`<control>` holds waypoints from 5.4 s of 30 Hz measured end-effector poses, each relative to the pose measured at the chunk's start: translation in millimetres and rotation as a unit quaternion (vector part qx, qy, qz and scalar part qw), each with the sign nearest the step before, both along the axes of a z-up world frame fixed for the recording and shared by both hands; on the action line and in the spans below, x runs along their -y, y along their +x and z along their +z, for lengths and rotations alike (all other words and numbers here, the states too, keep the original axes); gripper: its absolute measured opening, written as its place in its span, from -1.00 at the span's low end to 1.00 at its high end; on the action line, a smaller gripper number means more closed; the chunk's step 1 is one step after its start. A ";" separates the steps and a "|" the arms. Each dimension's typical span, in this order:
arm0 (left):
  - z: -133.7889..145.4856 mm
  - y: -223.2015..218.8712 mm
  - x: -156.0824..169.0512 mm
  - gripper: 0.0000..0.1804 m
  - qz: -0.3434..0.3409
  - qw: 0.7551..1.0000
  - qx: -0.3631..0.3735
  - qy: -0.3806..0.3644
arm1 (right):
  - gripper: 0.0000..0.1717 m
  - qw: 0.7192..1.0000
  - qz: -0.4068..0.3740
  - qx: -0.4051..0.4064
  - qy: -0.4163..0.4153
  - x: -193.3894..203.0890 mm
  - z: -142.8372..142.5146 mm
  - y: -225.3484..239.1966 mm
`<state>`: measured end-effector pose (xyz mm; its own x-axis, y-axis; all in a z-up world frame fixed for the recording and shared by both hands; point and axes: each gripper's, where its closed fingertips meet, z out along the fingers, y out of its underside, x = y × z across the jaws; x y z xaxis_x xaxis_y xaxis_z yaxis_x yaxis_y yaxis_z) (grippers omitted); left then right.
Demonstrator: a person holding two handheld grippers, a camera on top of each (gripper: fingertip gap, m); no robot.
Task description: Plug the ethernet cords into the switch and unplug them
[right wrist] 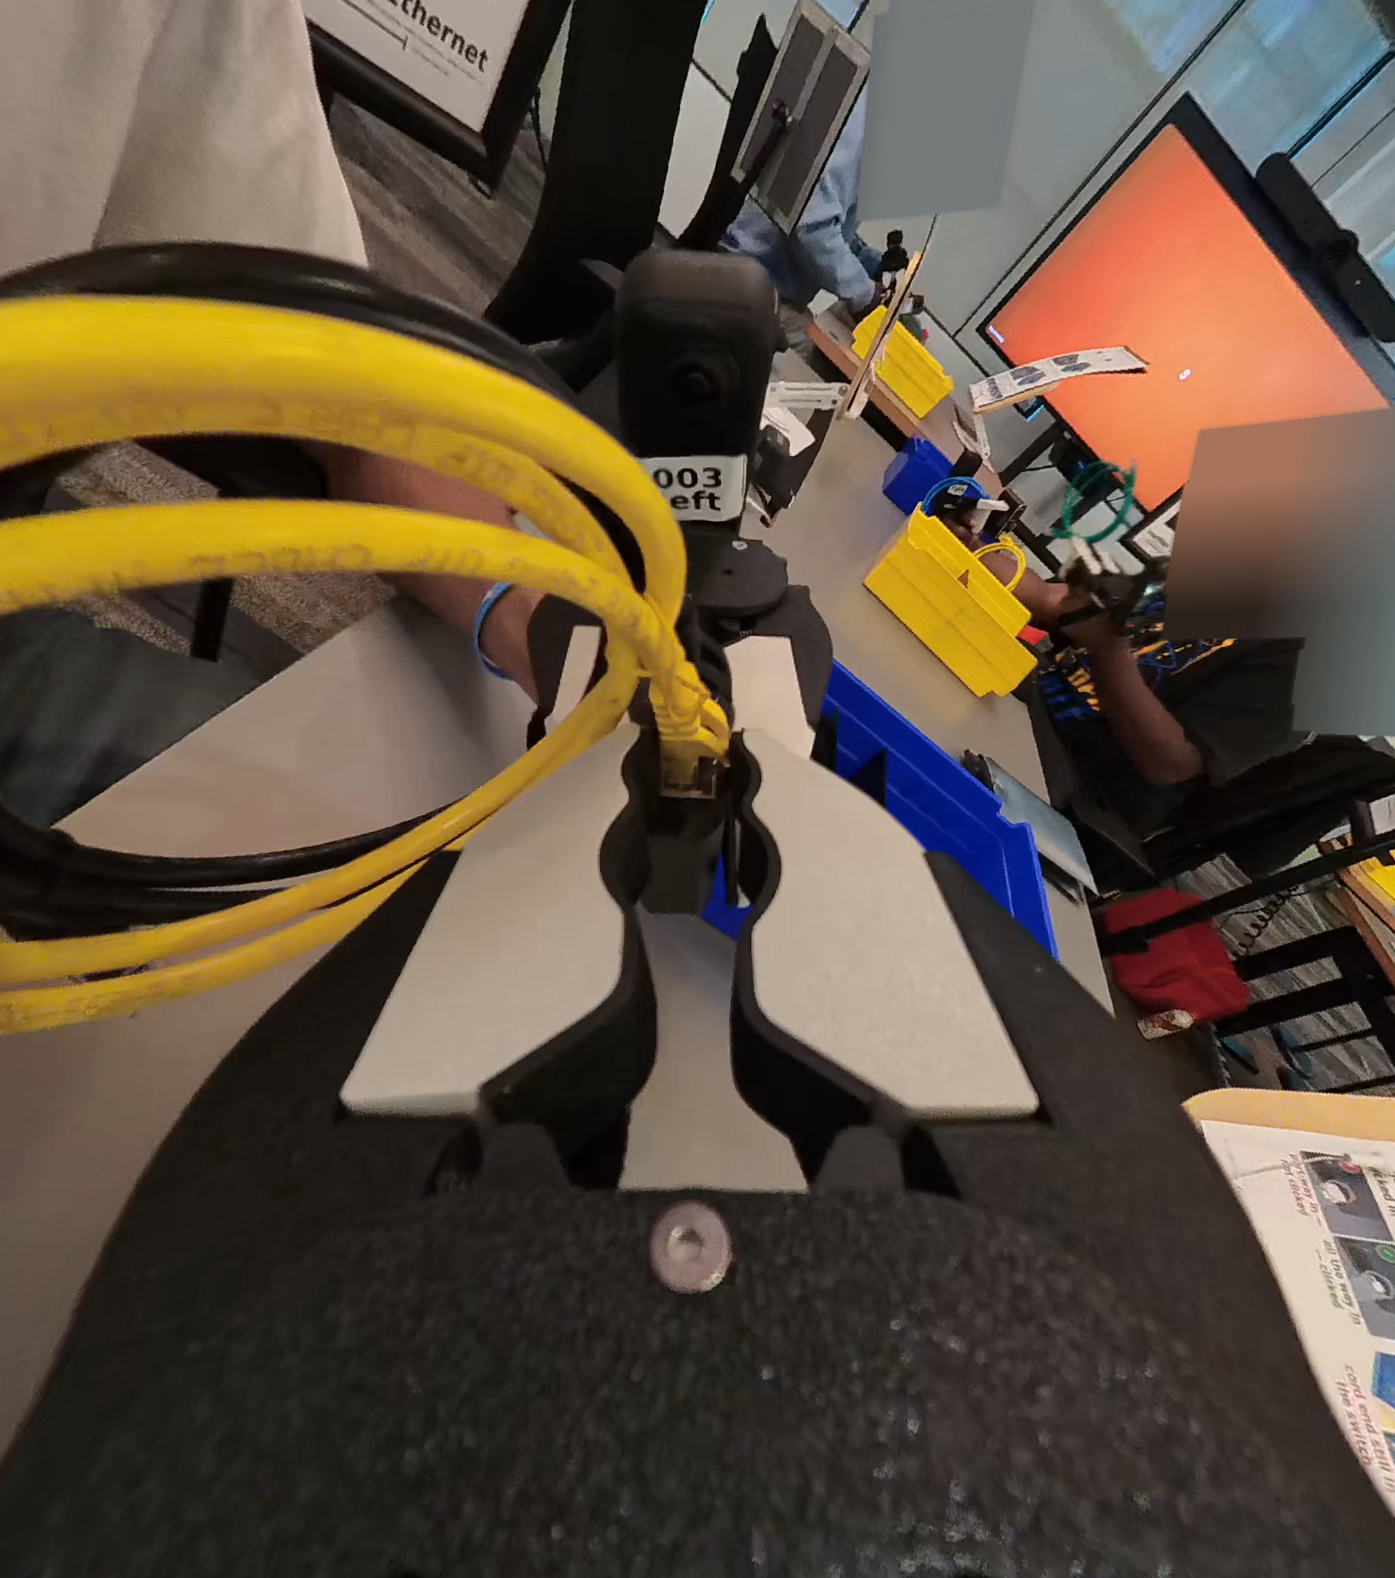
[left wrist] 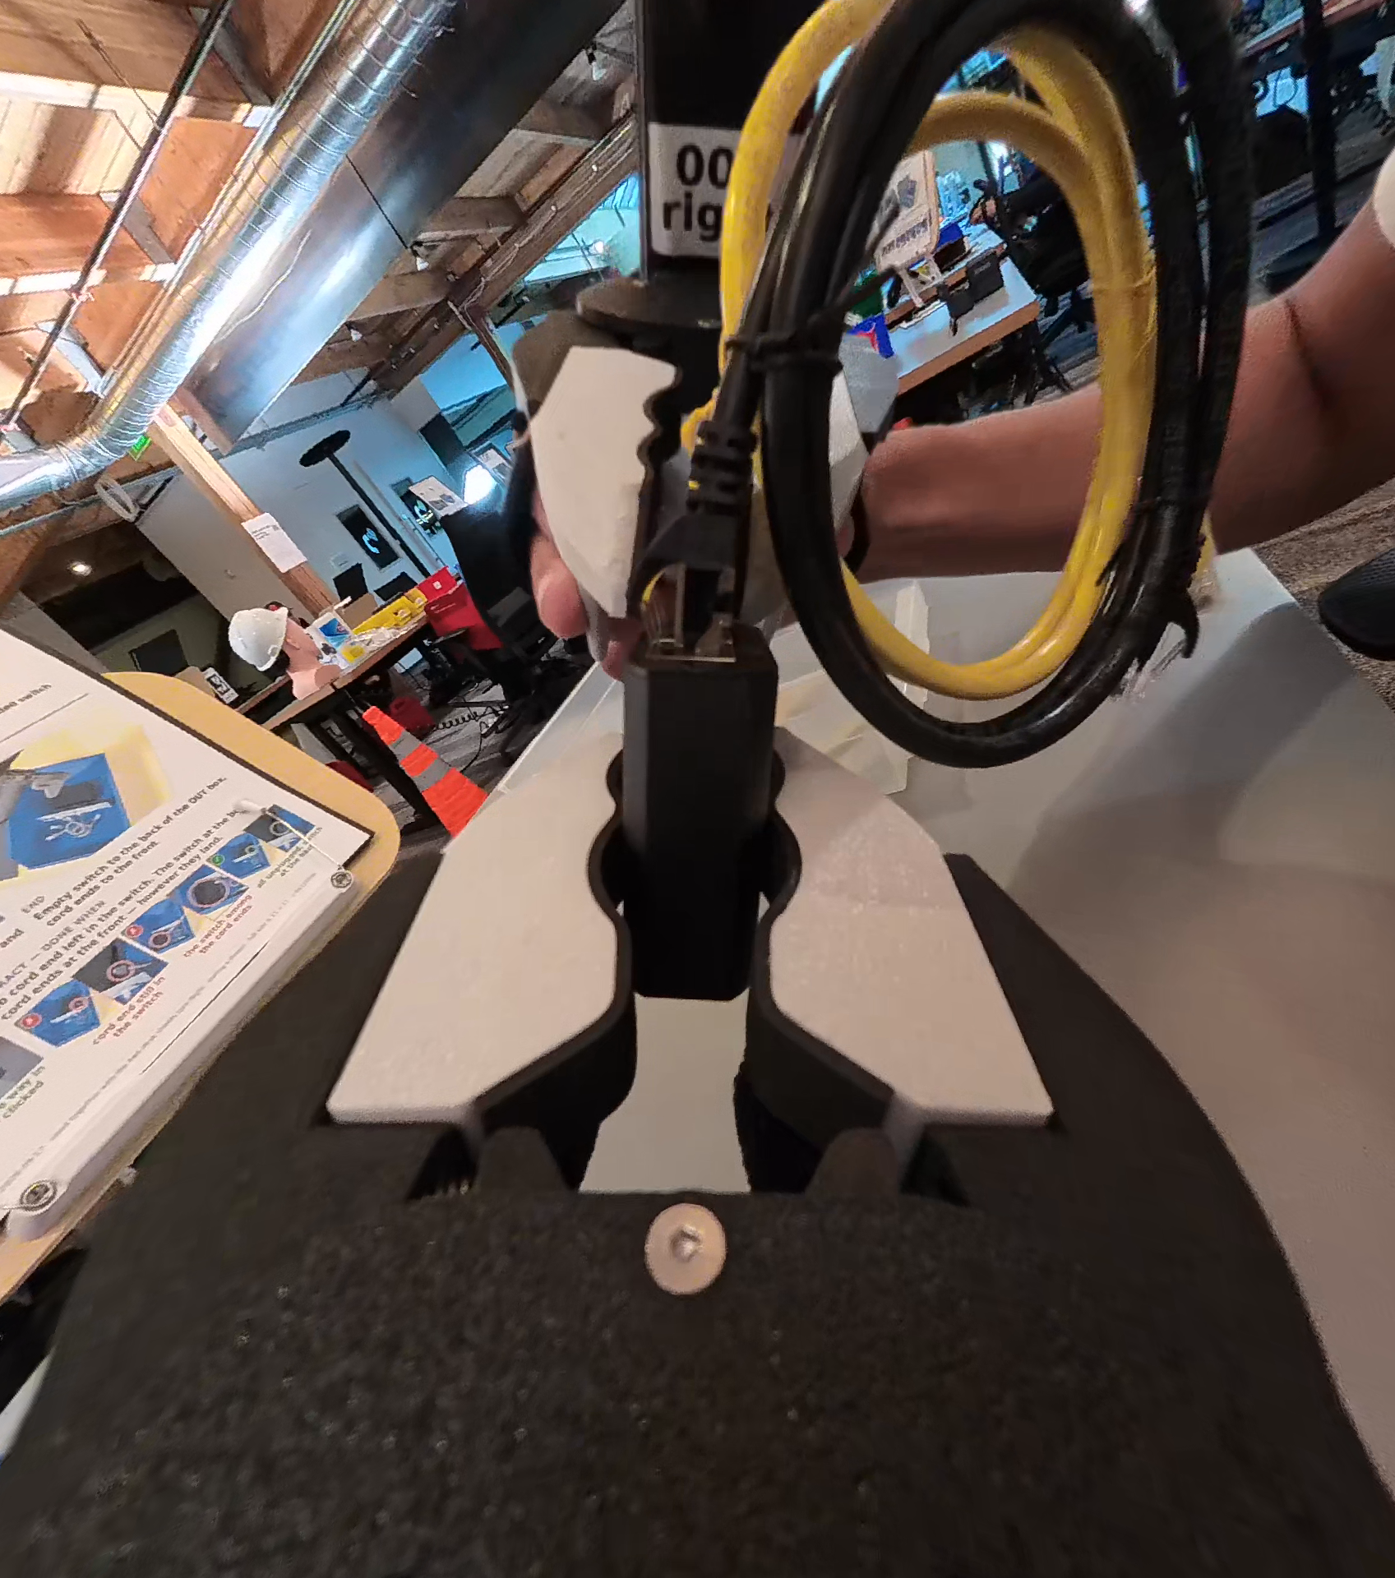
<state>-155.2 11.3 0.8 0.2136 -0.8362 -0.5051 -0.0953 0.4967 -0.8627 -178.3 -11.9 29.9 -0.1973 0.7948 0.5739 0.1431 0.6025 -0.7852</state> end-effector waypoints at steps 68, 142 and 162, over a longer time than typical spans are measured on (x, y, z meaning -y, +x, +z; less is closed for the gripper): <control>-51.4 -20.6 -78.5 -0.71 0.368 0.844 -0.263 0.288 | -0.88 0.840 -0.314 0.305 -0.322 -53.1 -75.7 41.7; -23.4 10.4 -4.0 -0.71 0.020 0.997 -0.060 -0.050 | -0.83 0.994 -0.016 -0.038 -0.097 -2.4 -11.3 -3.5; -44.8 14.7 -3.9 -0.72 0.005 0.987 -0.124 -0.105 | -0.84 0.989 0.004 -0.035 -0.146 -4.7 -25.5 -3.0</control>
<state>-140.5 15.2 -44.0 0.1148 -0.9262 -0.3591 -0.3199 0.3078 -0.8961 -181.3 -7.2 4.4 -0.1715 0.9274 0.3325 0.0789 0.3494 -0.9337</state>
